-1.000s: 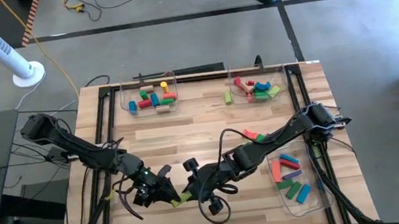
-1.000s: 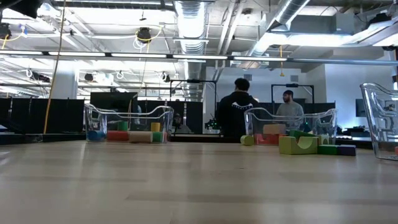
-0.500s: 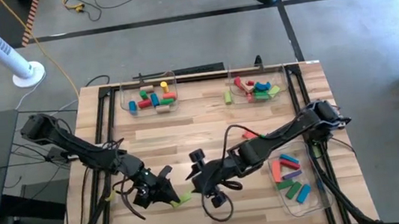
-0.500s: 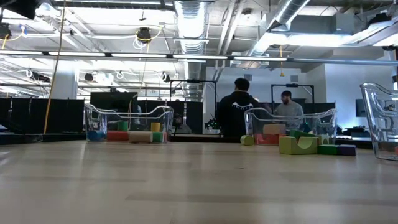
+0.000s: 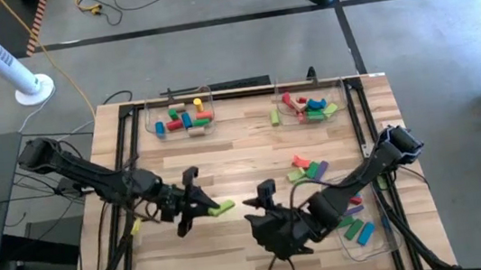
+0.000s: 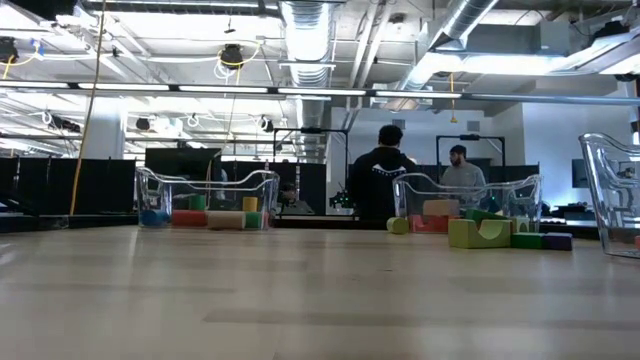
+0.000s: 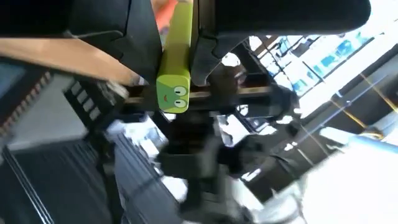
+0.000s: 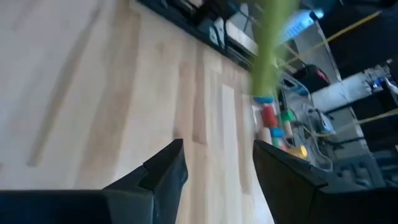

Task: Sort blocks by size
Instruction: Put the light green rectangular block into the bottom transparent bin

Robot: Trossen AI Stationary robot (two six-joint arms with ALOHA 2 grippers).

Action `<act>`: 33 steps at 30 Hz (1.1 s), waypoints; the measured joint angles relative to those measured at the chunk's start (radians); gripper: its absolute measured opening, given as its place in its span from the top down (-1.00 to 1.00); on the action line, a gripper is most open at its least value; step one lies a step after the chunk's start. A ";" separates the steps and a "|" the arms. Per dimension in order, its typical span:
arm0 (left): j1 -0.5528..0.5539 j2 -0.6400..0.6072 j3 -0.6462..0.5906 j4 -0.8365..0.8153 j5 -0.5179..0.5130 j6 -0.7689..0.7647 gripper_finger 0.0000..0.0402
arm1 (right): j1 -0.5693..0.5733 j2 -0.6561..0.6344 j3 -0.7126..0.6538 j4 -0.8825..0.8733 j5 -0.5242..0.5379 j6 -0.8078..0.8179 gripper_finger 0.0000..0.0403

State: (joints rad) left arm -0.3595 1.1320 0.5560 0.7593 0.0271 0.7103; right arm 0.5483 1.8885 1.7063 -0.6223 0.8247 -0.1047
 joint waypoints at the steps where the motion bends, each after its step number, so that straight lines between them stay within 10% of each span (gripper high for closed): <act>1: 0.012 -0.007 0.000 0.013 0.019 -0.020 0.72 | 0.007 0.000 0.000 0.016 0.002 0.000 -0.10; 11: 0.066 -0.020 0.000 0.085 0.140 -0.168 0.73 | -0.038 0.000 0.000 0.099 0.029 -0.007 -0.09; 33: 0.066 -0.019 0.000 0.096 0.031 -0.174 0.73 | -0.094 0.029 0.000 0.358 0.076 -0.212 0.03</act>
State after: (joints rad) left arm -0.2935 1.1126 0.5560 0.8555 0.0582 0.5362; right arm 0.4542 1.9179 1.7061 -0.2643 0.9005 -0.3171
